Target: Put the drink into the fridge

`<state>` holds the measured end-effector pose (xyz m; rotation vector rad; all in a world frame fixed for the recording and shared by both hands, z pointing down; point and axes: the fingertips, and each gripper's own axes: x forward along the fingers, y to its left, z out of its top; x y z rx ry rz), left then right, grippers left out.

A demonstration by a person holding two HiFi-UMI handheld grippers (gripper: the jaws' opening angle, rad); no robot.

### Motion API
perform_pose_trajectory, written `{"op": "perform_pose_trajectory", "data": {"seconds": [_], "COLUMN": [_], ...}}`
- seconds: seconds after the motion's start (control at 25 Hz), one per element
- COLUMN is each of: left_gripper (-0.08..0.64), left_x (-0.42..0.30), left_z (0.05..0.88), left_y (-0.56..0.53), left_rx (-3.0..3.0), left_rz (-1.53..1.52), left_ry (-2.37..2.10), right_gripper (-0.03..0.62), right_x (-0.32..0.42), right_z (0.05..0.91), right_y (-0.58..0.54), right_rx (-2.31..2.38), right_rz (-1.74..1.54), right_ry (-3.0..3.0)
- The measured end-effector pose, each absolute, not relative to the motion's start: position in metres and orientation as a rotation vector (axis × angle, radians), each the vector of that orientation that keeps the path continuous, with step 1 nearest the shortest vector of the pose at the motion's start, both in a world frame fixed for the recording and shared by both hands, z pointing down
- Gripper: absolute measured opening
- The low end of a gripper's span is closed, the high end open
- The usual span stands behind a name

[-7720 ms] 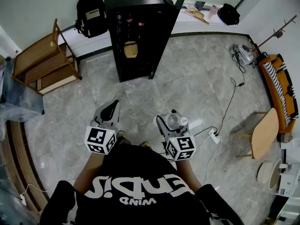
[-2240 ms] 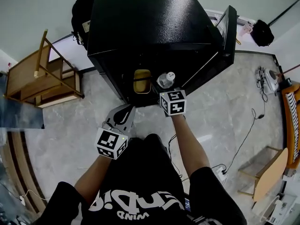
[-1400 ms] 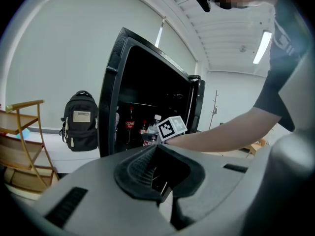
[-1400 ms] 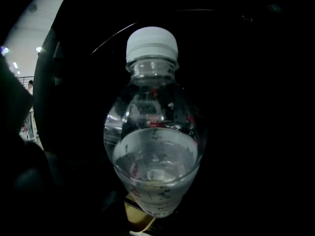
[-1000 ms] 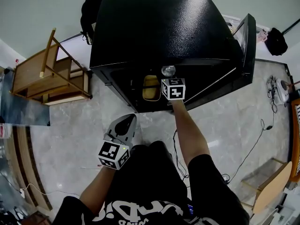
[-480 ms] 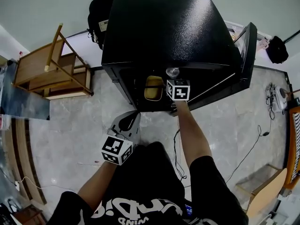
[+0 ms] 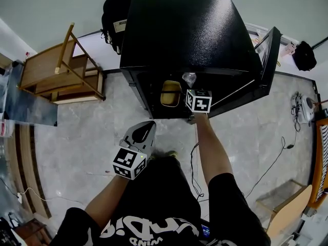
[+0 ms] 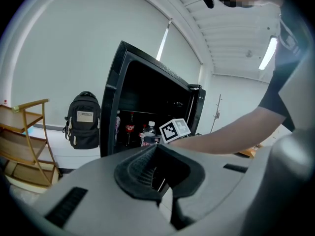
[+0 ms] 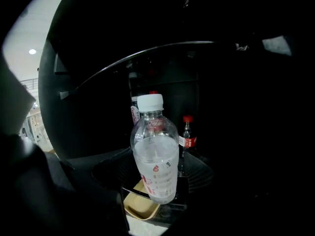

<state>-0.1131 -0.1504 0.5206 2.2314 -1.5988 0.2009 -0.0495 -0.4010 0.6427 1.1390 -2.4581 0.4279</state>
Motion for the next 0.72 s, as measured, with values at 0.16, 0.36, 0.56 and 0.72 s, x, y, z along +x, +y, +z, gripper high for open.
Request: {"op": "perform_pose_trajectory", "data": {"seconds": [0.16,0.36,0.56,0.72], "left_gripper": [0.008,0.008,0.008,0.008], "left_x": [-0.113,-0.106,-0.094,-0.085], "left_z": [0.516,0.508,0.492,0.478], "left_y": [-0.144,-0.14,-0.136,-0.136], "left_rx": [2.225,2.228,2.246,2.269], "left_rz": [0.204,0.206,0.197,0.193], "left_ry": [-1.597,-1.583,-1.552,-1.531], "right_gripper": [0.324,0.325,0.324,0.324], "right_x": [-0.04,-0.028,-0.016,-0.011], "right_z": [0.638,0.626,0.596,0.569], "right_y": [-0.396,-0.381,-0.348,-0.314], "right_rx": [1.162,1.194,1.219,1.207], "right_rz": [0.447,0.491,0.521,0.535], "right_ry": [-2.448,-2.458,-2.498,-2.539]}}
